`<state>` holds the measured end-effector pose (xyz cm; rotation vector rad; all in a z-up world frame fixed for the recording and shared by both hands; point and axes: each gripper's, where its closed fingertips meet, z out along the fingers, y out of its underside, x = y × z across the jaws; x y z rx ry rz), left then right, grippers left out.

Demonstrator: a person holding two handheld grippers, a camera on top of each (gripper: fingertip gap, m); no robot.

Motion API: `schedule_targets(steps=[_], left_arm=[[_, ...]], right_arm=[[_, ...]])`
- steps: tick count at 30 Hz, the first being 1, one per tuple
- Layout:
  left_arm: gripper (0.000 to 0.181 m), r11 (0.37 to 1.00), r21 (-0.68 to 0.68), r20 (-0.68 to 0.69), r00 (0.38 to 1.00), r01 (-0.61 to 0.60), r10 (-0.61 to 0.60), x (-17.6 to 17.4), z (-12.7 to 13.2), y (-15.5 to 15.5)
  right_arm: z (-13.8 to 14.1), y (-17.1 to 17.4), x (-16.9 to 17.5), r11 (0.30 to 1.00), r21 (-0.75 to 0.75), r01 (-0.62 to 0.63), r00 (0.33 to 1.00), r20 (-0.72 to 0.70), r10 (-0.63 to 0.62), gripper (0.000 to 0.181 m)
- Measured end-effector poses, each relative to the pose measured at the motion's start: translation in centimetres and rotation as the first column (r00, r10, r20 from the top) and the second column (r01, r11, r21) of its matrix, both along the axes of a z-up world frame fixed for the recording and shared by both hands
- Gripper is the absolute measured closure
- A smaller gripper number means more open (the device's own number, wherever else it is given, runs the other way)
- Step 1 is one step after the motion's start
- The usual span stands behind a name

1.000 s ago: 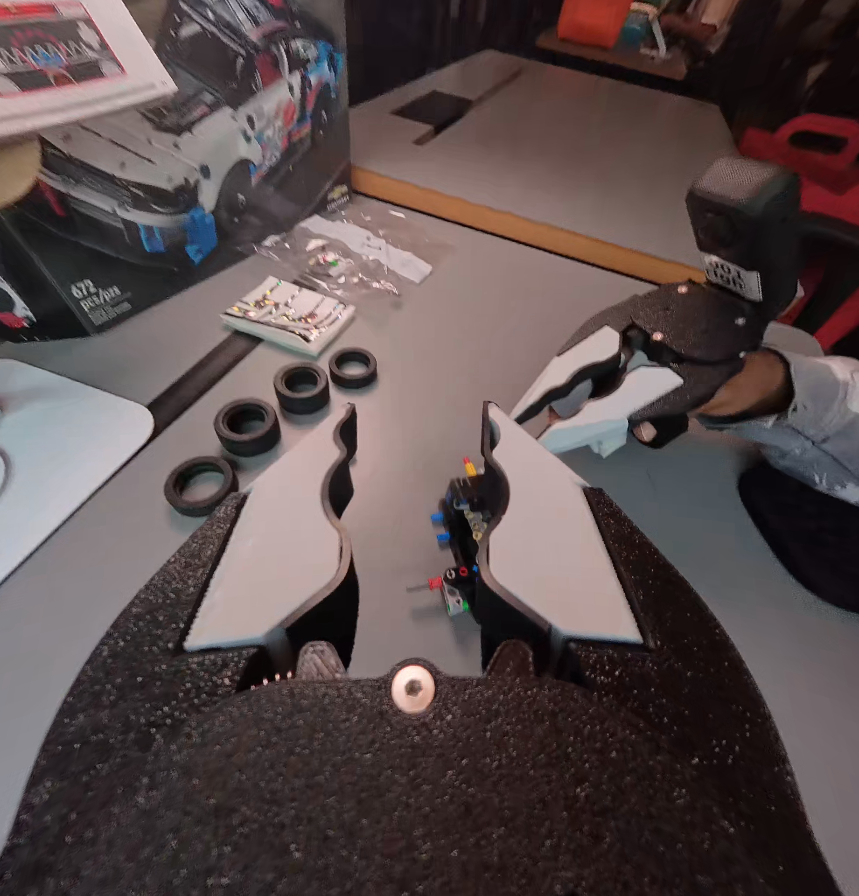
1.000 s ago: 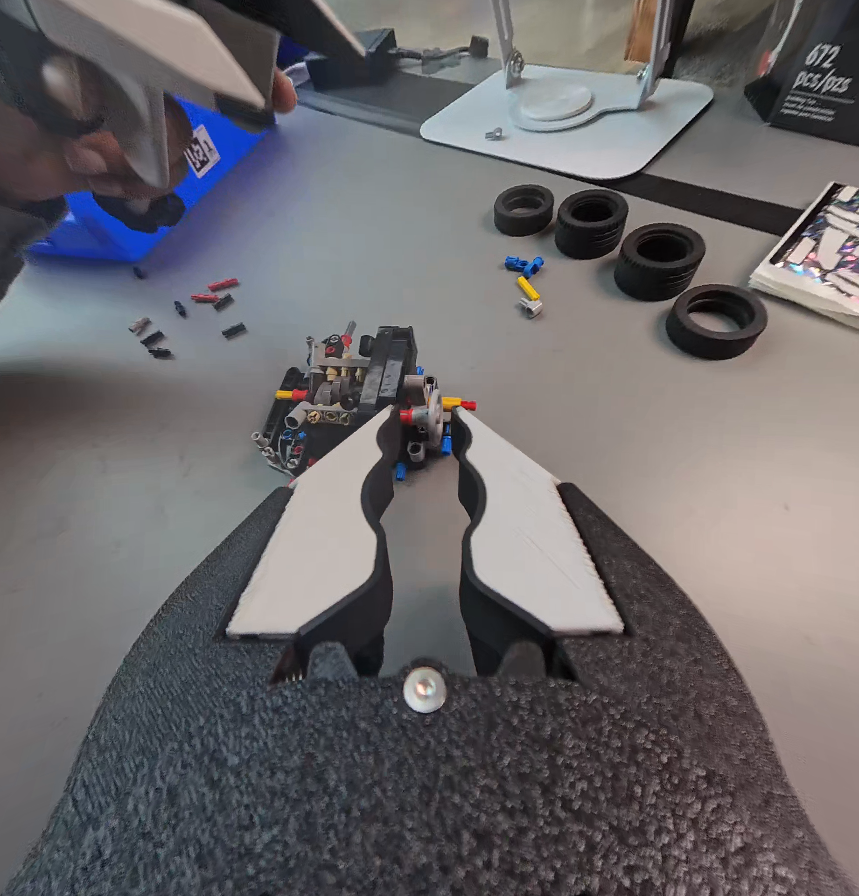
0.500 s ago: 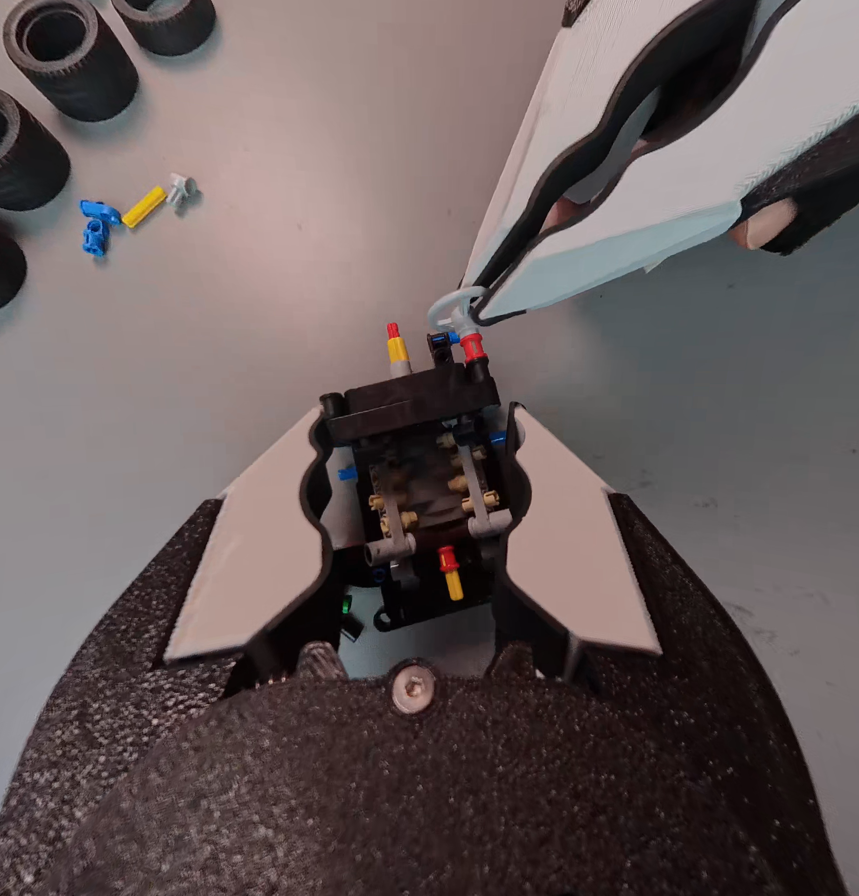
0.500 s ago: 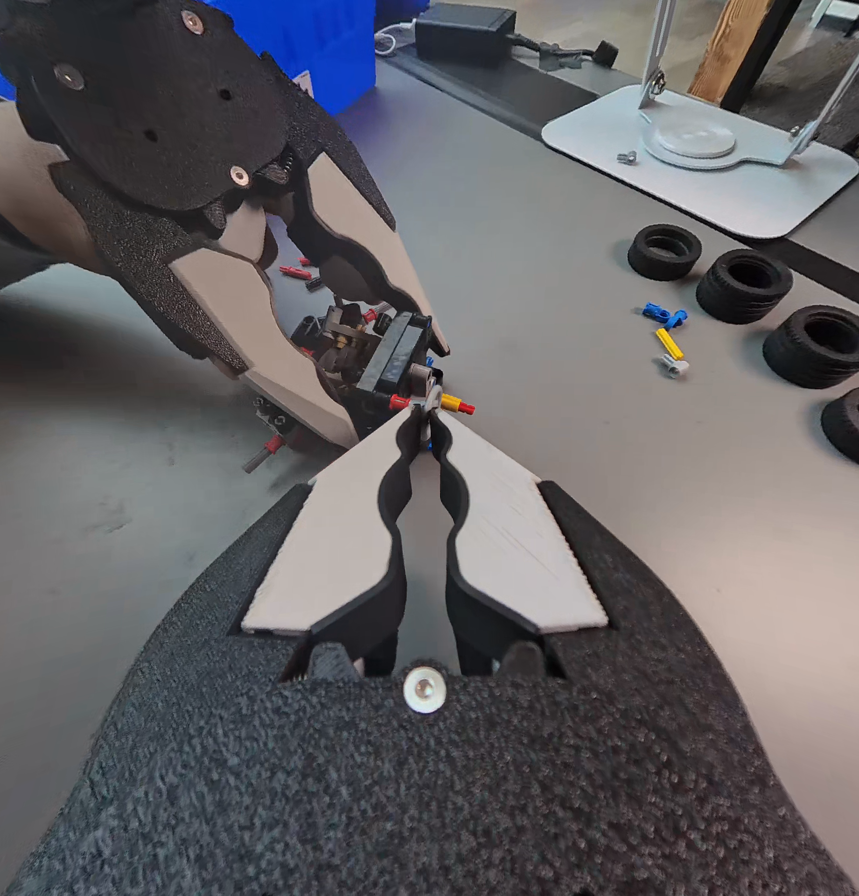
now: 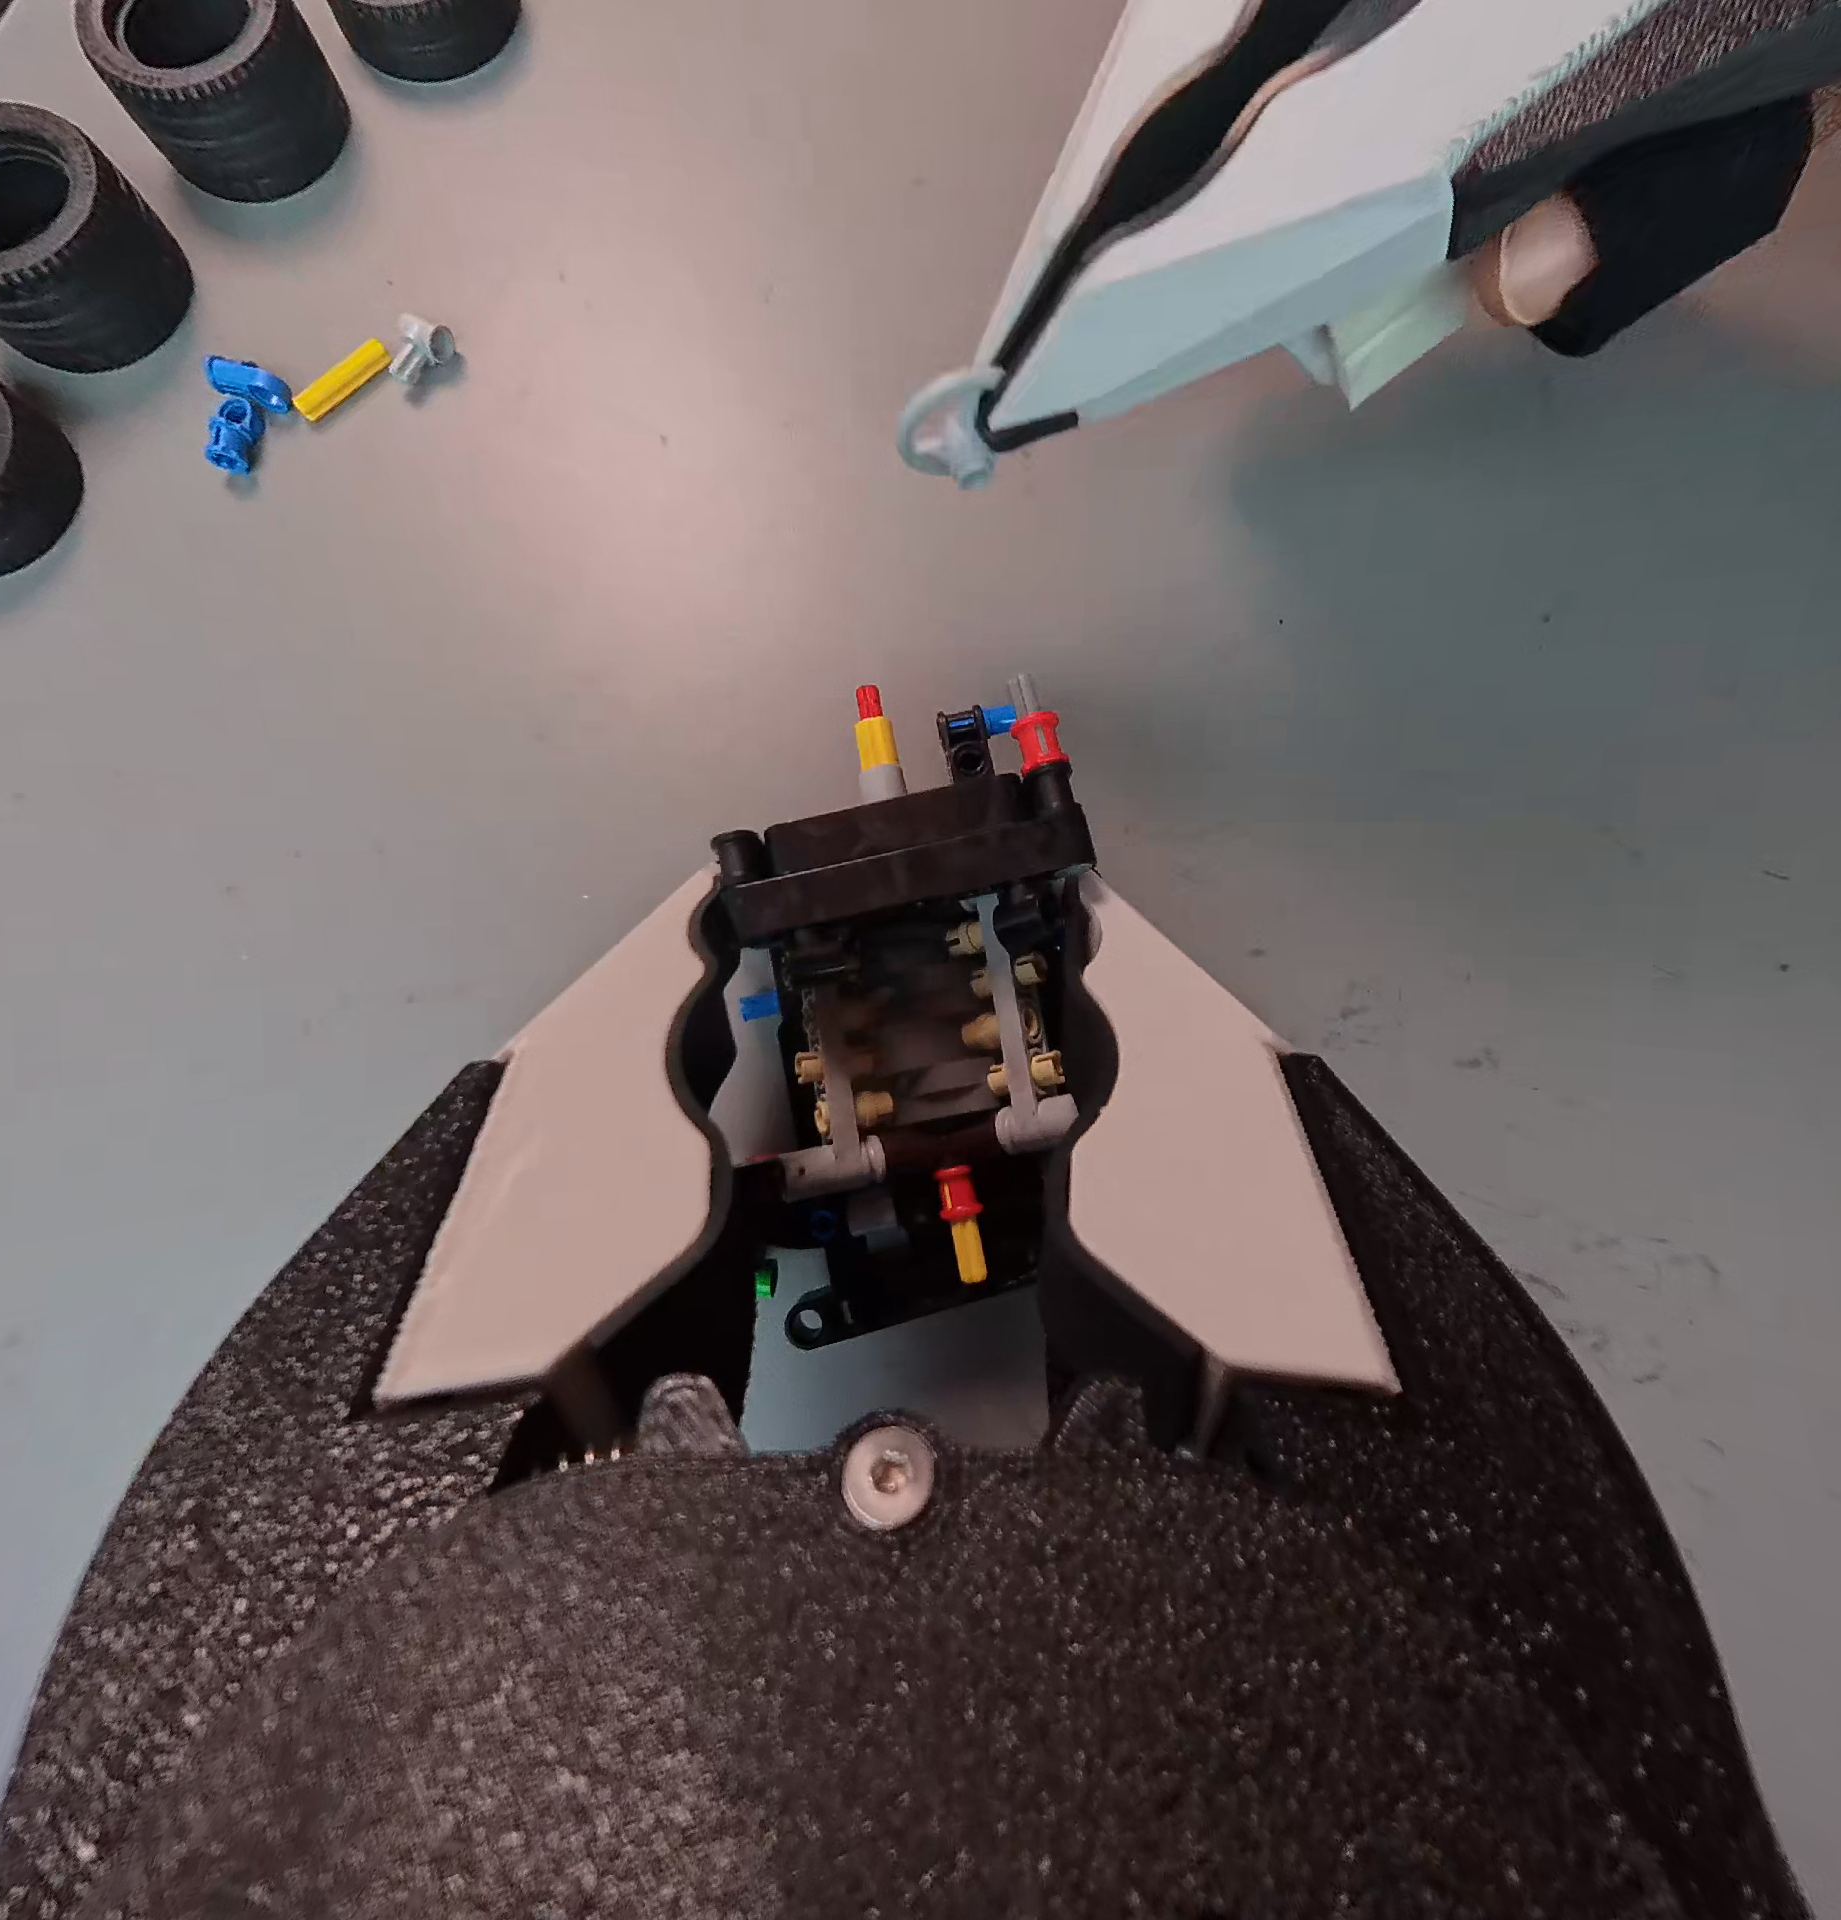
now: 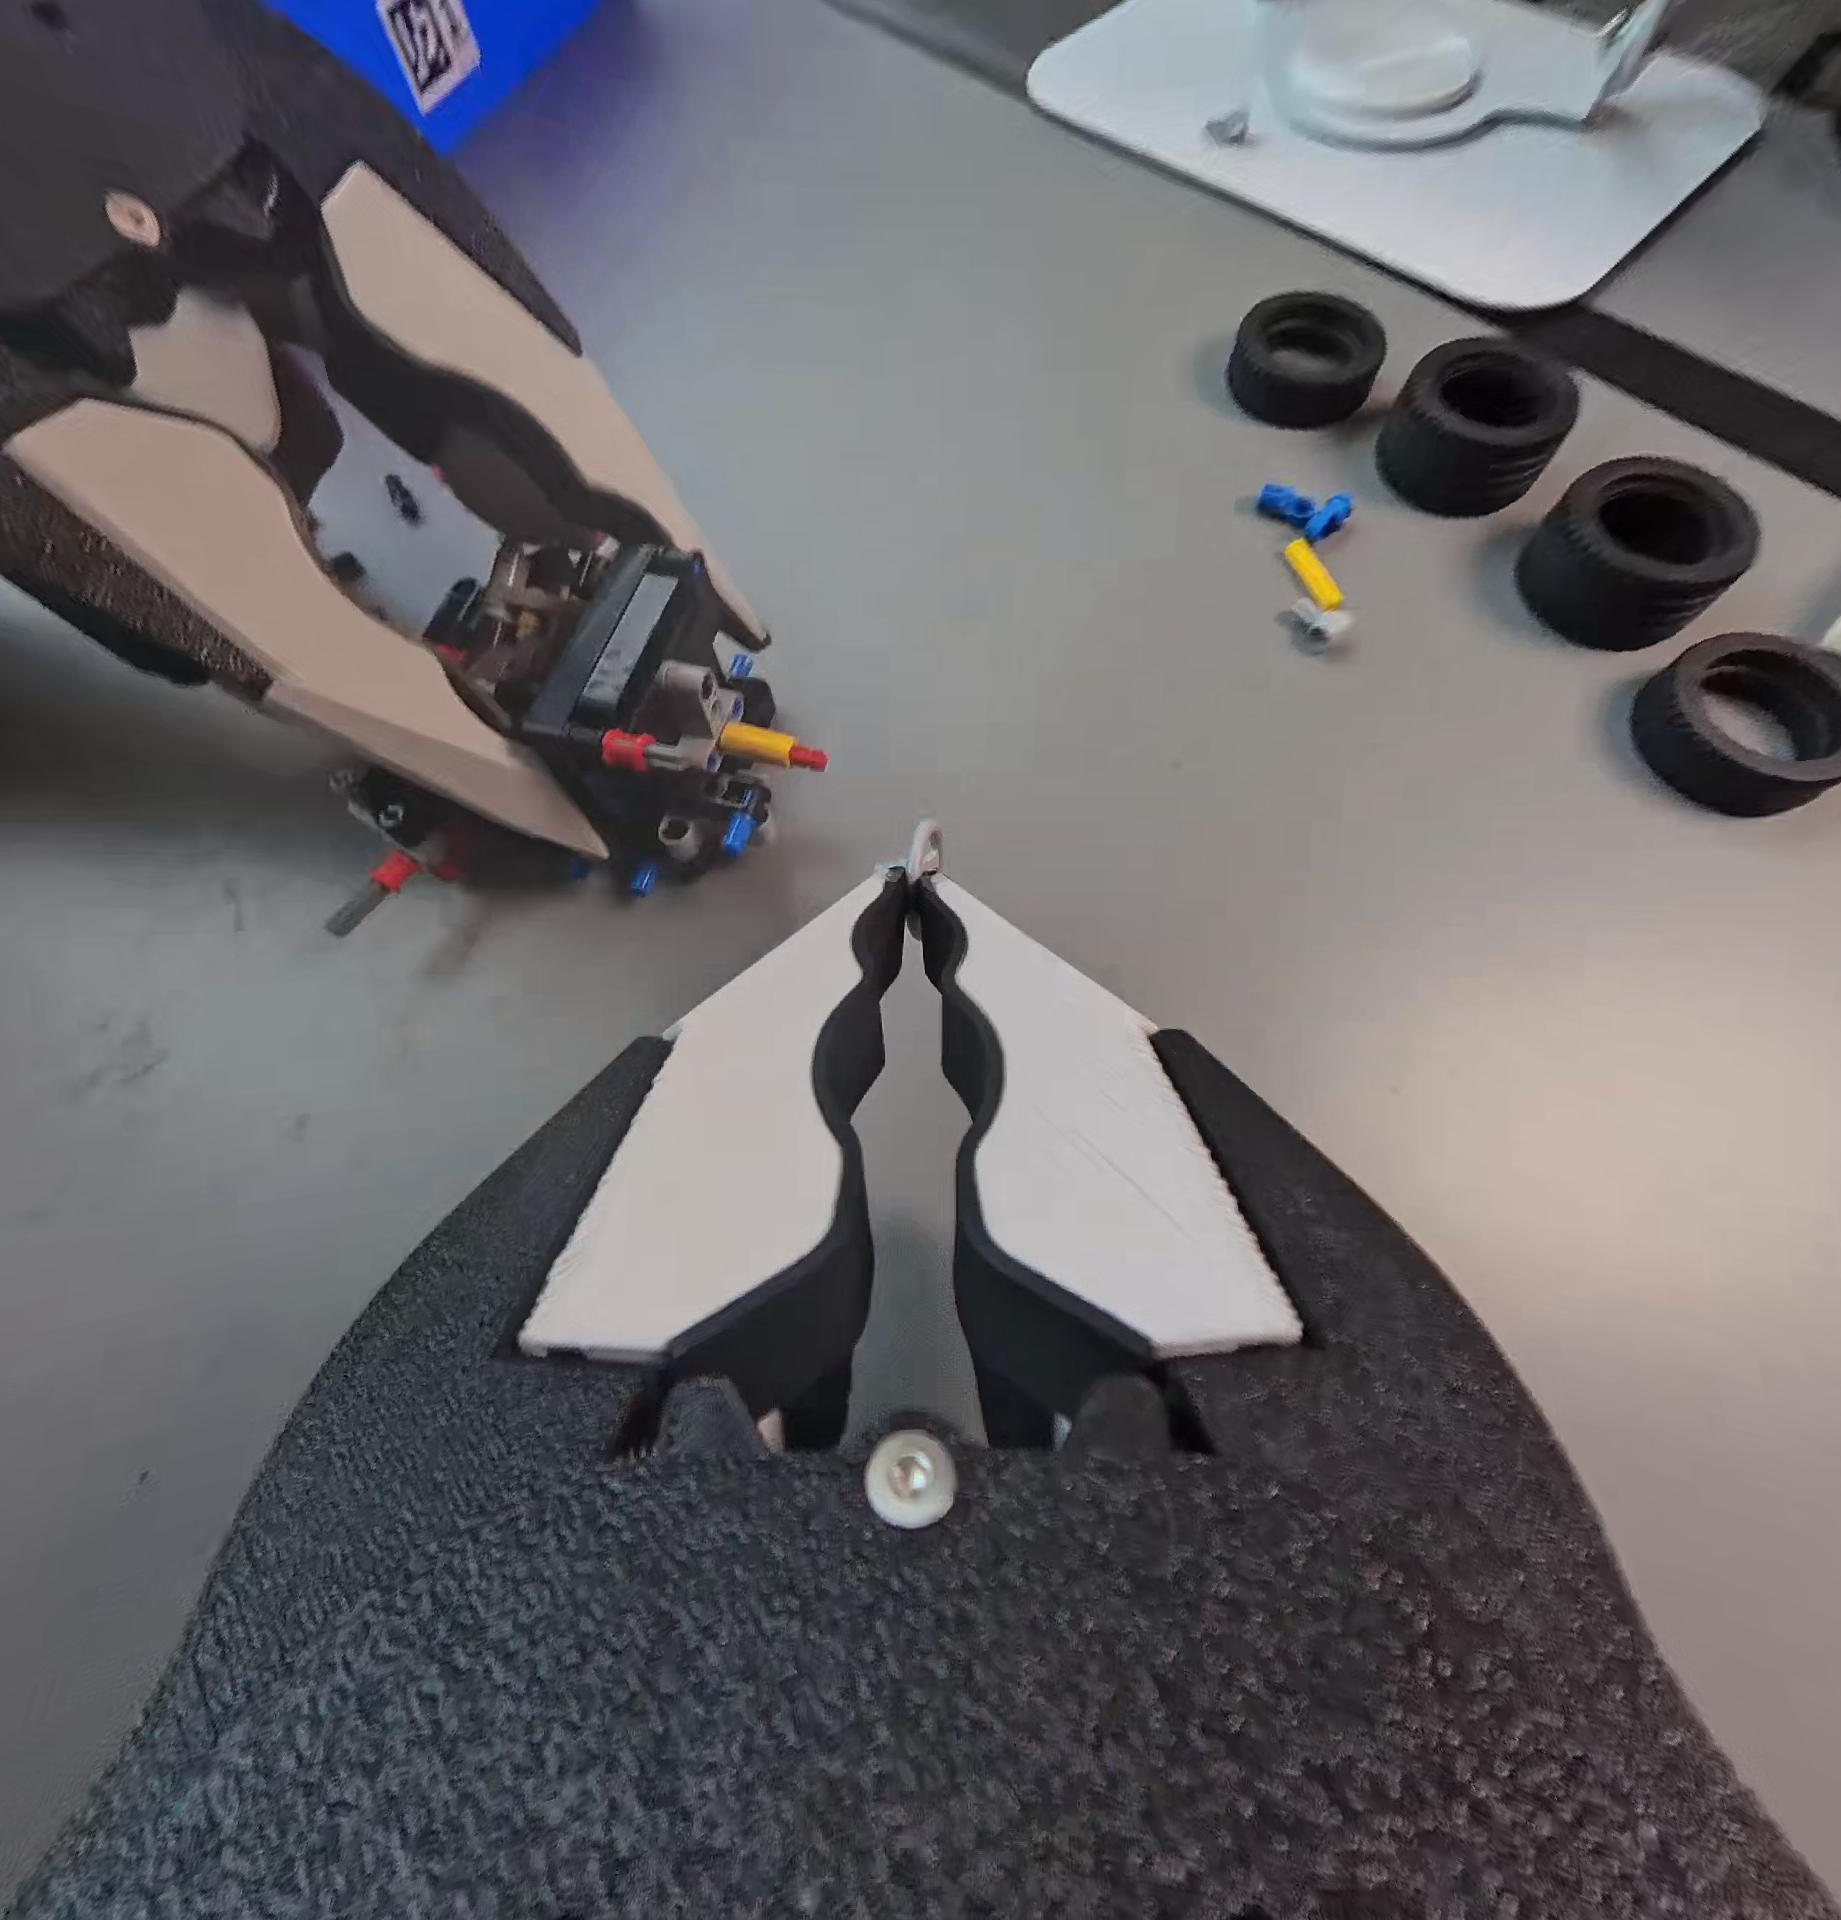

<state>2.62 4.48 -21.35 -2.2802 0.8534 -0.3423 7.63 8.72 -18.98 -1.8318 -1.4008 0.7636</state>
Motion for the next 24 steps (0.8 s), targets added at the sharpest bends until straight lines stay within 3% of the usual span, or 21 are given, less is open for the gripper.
schedule_targets(steps=[4, 8, 10, 12, 15, 18, 20, 24], left_arm=[[0.12, 0.996, -0.025, -0.003, 0.997, 0.081, -0.081, 0.4, -0.1, -1.0], [0.12, 0.974, -0.026, -0.046, 0.973, 0.225, -0.226, 0.5, -0.2, -2.6], [0.12, 0.96, -0.021, -0.061, 0.958, 0.278, -0.279, 0.5, -0.2, -3.3], [0.12, 0.951, -0.017, -0.056, 0.949, 0.309, -0.31, 0.7, -0.2, -3.9], [0.12, 0.937, -0.009, -0.046, 0.936, 0.349, -0.349, 1.2, -0.1, -4.6], [0.121, 0.918, -0.001, -0.044, 0.917, 0.397, -0.397, 1.6, 0.0, -5.2], [0.121, 0.907, 0.0, -0.043, 0.906, 0.422, -0.422, 1.8, 0.0, -5.6], [0.121, 0.885, -0.007, -0.022, 0.884, 0.466, -0.466, 2.0, 0.0, -6.5]], right_arm=[[-2.2, -2.8, 0.3, 0.987, -0.001, -0.163, 0.979, 0.126, 0.162, 0.178], [-2.3, -5.1, 0.1, 0.945, 0.061, -0.321, 0.937, 0.167, 0.307, 0.177], [-2.1, -5.9, 0.2, 0.91, 0.13, -0.394, 0.912, 0.179, 0.369, 0.157], [-0.9, -7.1, -0.3, 0.869, 0.188, -0.458, 0.889, 0.132, 0.439, 0.151], [1.2, -9.8, -1.4, 0.816, 0.21, -0.538, 0.837, 0.023, 0.546, 0.158], [0.9, -11.0, -2.1, 0.771, 0.238, -0.591, 0.8, 0.05, 0.598, 0.161], [0.8, -11.7, -2.5, 0.759, 0.241, -0.605, 0.786, 0.033, 0.617, 0.174], [1.0, -12.5, -2.3, 0.733, 0.219, -0.644, 0.751, -0.002, 0.661, 0.175]])
